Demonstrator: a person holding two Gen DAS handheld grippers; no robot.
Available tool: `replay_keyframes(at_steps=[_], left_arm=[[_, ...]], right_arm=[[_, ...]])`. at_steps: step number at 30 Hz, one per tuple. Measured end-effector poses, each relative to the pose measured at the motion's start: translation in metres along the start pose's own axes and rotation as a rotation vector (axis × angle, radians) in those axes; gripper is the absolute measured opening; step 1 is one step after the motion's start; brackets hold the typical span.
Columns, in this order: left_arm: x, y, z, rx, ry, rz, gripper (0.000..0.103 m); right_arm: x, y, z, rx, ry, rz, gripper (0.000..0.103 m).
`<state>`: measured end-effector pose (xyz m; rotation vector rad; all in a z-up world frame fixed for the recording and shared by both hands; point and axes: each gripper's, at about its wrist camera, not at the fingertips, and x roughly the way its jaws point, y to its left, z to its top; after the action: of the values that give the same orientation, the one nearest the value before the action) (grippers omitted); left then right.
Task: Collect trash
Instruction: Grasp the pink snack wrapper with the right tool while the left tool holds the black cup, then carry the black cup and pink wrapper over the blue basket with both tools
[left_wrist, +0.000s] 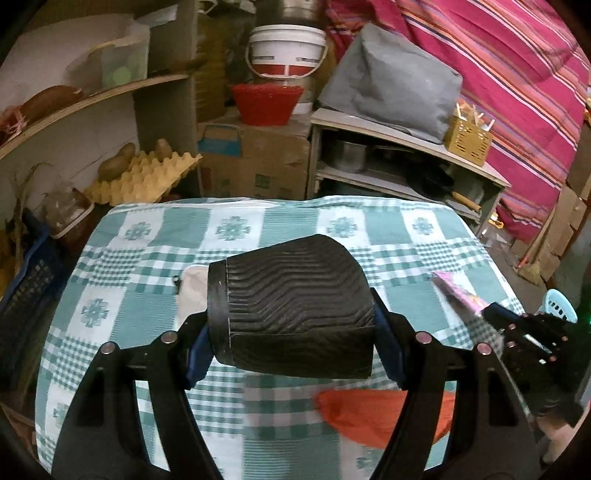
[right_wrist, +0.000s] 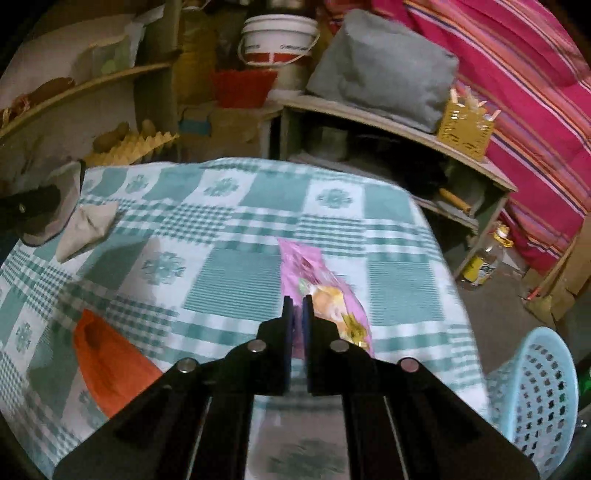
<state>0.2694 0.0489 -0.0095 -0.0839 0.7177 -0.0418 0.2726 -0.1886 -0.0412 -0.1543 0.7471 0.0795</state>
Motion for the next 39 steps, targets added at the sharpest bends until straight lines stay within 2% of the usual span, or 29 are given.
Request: replay_keyframes(at_steps=[3, 12, 17, 18, 19, 21, 26, 29, 31, 32, 33, 36, 37, 39], left_arm=[[-0.001, -0.017, -0.001, 0.015, -0.002, -0.019, 0.071], [-0.003, -0.079, -0.006, 0.074, -0.008, -0.093, 0.071], [0.001, -0.101, -0.013, 0.118, -0.001, -0.104, 0.071], [0.003, -0.103, -0.016, 0.129, 0.005, -0.100, 0.071], [0.005, -0.105, -0.017, 0.136, 0.010, -0.095, 0.071], [0.009, -0.104, -0.020, 0.144, 0.021, -0.083, 0.071], [0.014, -0.093, -0.017, 0.113, 0.036, -0.077, 0.071], [0.014, -0.087, -0.014, 0.096, 0.037, -0.079, 0.071], [0.015, -0.083, -0.012, 0.082, 0.039, -0.081, 0.071], [0.015, -0.083, -0.012, 0.080, 0.039, -0.080, 0.071], [0.015, -0.082, -0.012, 0.079, 0.038, -0.076, 0.071], [0.016, -0.083, -0.011, 0.078, 0.041, -0.075, 0.071], [0.017, -0.084, -0.012, 0.079, 0.042, -0.073, 0.071], [0.017, -0.084, -0.012, 0.088, 0.039, -0.065, 0.071]], right_arm=[[-0.013, -0.023, -0.004, 0.024, -0.019, -0.023, 0.002], [-0.051, -0.084, -0.021, 0.101, -0.052, -0.057, 0.002], [-0.037, -0.096, -0.033, 0.108, -0.012, -0.047, 0.003], [-0.032, -0.096, -0.034, 0.113, 0.007, -0.043, 0.008], [-0.024, -0.097, -0.035, 0.123, 0.030, -0.035, 0.033], [-0.015, -0.095, -0.036, 0.138, 0.025, -0.034, 0.076], [0.012, -0.087, -0.034, 0.152, 0.059, -0.010, 0.074], [0.032, -0.083, -0.036, 0.138, 0.097, -0.034, 0.073], [0.040, -0.083, -0.038, 0.142, 0.124, -0.017, 0.057], [0.042, -0.083, -0.039, 0.143, 0.133, -0.001, 0.052], [0.041, -0.082, -0.039, 0.148, 0.130, 0.014, 0.042], [0.041, -0.078, -0.039, 0.138, 0.134, 0.005, 0.028], [0.040, -0.077, -0.039, 0.134, 0.135, -0.002, 0.016], [0.037, -0.080, -0.040, 0.150, 0.134, 0.014, 0.009]])
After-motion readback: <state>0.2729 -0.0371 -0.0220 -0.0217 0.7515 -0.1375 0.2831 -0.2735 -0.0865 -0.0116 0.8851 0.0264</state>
